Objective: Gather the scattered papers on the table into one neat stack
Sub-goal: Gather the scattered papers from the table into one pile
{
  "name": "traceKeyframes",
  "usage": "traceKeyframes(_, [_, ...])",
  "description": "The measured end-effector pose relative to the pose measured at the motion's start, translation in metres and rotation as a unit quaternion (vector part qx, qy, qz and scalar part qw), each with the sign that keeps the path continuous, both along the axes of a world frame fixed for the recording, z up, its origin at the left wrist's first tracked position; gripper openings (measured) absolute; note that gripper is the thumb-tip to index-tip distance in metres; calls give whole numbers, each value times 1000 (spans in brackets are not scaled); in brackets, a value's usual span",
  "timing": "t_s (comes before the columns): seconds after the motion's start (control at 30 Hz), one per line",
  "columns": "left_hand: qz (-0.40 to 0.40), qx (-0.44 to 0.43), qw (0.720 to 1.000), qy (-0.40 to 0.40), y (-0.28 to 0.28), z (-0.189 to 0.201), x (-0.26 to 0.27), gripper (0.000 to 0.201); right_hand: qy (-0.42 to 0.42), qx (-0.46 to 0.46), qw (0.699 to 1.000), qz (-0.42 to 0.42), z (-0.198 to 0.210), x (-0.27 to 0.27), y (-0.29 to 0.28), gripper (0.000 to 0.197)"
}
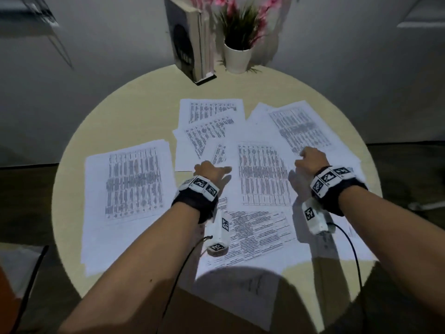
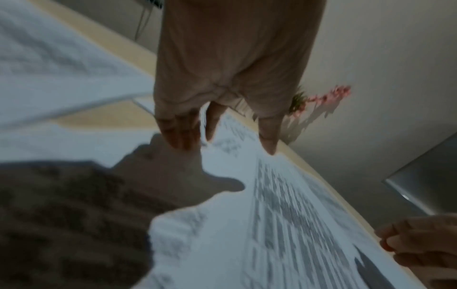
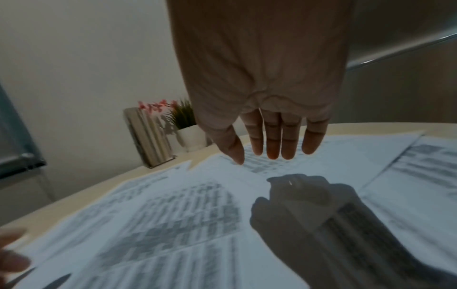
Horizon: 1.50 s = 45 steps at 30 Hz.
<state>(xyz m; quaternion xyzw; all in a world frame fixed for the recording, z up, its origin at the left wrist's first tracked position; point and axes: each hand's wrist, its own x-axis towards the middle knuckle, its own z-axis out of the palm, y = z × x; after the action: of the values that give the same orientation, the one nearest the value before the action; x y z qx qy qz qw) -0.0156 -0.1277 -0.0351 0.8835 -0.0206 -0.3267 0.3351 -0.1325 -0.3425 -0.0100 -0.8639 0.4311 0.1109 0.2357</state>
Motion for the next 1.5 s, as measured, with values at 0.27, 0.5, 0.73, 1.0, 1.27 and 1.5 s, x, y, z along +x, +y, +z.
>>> traceKeyframes(0.27, [-14, 178, 980, -90, -67, -25, -19, 108, 83, -90, 986, -112, -41, -17, -116, 53])
traceKeyframes(0.5, [-14, 194, 980, -39, -89, -30, 6, 55, 97, -59, 981, -155, -37, 5, -133, 101])
traceKeyframes(0.73, [44, 60, 991, -109, -54, -34, 23, 24, -197, -2, 969, -147, -25, 7, -142, 21])
traceKeyframes(1.0, [107, 11, 991, -83, -58, -26, 30, 40, -245, -103, 947, -182, 20, 2, -187, 34])
traceKeyframes(1.27, [141, -21, 989, -44, -57, -30, 15, 48, -24, 34, 989, -140, -39, -4, -136, 83])
traceKeyframes(1.5, [165, -139, 976, 38, -51, -32, 4, 44, -47, 24, 982, -182, -42, 19, -108, 98])
